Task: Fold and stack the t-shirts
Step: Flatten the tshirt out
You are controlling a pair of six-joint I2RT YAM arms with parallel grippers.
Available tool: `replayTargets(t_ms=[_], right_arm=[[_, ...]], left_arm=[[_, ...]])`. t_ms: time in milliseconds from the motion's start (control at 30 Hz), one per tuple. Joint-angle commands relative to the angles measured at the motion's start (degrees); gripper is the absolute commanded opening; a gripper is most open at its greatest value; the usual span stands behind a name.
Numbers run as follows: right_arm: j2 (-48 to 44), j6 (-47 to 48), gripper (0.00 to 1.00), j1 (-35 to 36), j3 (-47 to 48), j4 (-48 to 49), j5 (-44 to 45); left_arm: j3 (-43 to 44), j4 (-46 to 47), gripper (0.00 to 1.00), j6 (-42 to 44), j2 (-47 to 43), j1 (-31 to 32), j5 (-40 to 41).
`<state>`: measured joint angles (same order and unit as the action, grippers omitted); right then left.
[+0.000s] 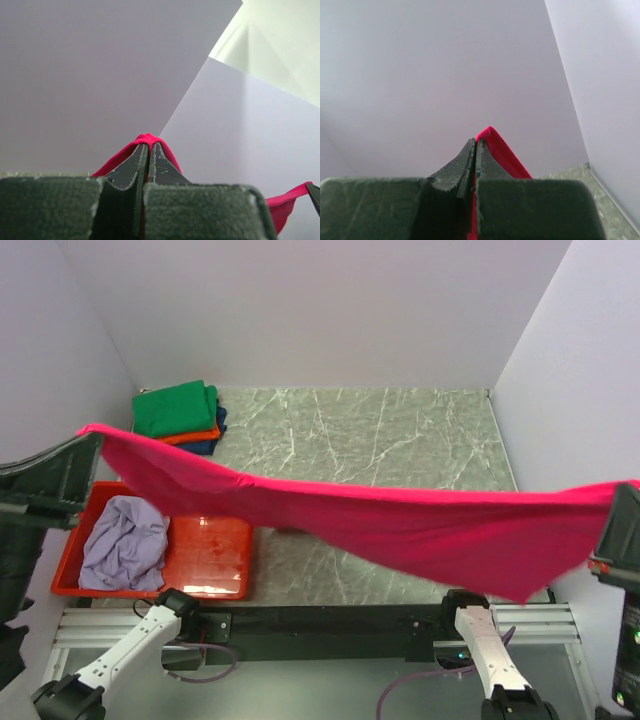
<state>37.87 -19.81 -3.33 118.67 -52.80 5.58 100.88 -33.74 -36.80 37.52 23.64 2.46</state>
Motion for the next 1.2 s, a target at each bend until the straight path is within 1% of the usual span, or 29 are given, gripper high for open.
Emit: replayTargets(t_ms=[0, 67, 167, 200, 267, 300, 400, 467, 533, 600, 633, 733, 767, 800, 867, 900, 967, 1033, 1100, 1167], right_arm=[[2.7, 0.7, 0.0, 0.3, 0.2, -0.8, 2.2], [3.2, 0.6, 0.0, 0.3, -1.4, -0.1, 2.1], [4.2, 0.6, 0.0, 0.3, -7.5, 2.6, 2.0], [4.8, 0.7, 0.0, 0.3, -11.6, 4.7, 2.2], [5.8, 0.8, 0.0, 0.3, -15.3, 6.5, 3.8], [6.9, 0.7, 0.0, 0.3, -18.6, 8.4, 4.5], [10.5, 0.6, 0.0, 0.2, -23.5, 12.2, 6.5], [13.0, 0.5, 0.0, 0.2, -24.8, 13.8, 7.2], [17.1, 0.3, 0.0, -0.1, -24.6, 15.7, 7.3], [21.0, 0.2, 0.0, -1.0, -23.6, 17.4, 6.6], [22.3, 0.0, 0.0, -1.4, -23.0, 17.8, 6.0], [26.5, -0.4, 0.0, -2.9, -19.5, 18.2, 3.9], [27.4, -0.4, 0.0, -3.2, -17.4, 18.1, 3.8], [28.7, -0.4, 0.0, -3.5, -16.5, 17.8, 3.6], [29.5, 0.1, 0.0, -4.0, -13.5, 17.6, 3.0], [30.0, 0.3, 0.0, -4.0, -12.3, 16.6, 3.0], [30.2, 1.0, 0.0, -4.2, -9.3, 15.4, 3.3], [28.9, 1.5, 0.0, -4.1, -8.4, 14.5, 3.6], [26.7, 1.7, 0.0, -4.2, -8.4, 14.0, 3.9], [25.1, 2.0, 0.0, -4.1, -9.0, 13.2, 3.6]], left_arm=[[2.8, -0.7, 0.01, 1.9, 3.1, -0.3, -2.0], [2.0, 0.0, 0.01, 2.2, 4.2, -0.3, -2.8], [-3.1, 2.0, 0.0, 2.2, 6.3, -0.3, -3.4], [-4.2, 2.6, 0.01, 2.3, 7.0, -0.3, -3.1], [-7.1, 4.2, 0.01, 2.6, 9.7, -0.3, -2.7], [-7.7, 4.6, 0.01, 2.8, 10.8, -0.3, -2.6], [-8.4, 5.8, 0.01, 4.1, 16.3, -0.3, -2.6], [-7.5, 6.7, 0.01, 4.6, 21.1, -0.3, -2.6], [-5.9, 7.0, 0.01, 5.6, 26.0, -0.7, -2.6], [-2.3, 7.3, 0.01, 6.1, 29.2, -1.5, -2.6], [-1.0, 7.5, 0.01, 6.2, 31.8, -2.9, -2.6], [4.1, 8.5, 0.01, 4.8, 35.9, -6.2, -7.6], [7.4, 8.3, 0.0, 4.5, 36.9, -6.8, -9.1], [9.1, 8.1, 0.01, 4.2, 37.9, -7.5, -12.1], [13.5, 7.8, 0.01, 3.4, 40.4, -9.0, -14.9], [14.7, 7.8, 0.01, 3.2, 41.0, -9.3, -18.2], [17.0, 7.6, 0.01, 2.6, 41.8, -9.8, -20.8], [16.7, 7.9, 0.01, 2.1, 40.5, -9.9, -23.6], [13.4, 9.4, 0.01, 1.6, 38.3, -9.9, -24.3], [9.4, 9.9, 0.01, 1.3, 34.0, -9.9, -24.5]])
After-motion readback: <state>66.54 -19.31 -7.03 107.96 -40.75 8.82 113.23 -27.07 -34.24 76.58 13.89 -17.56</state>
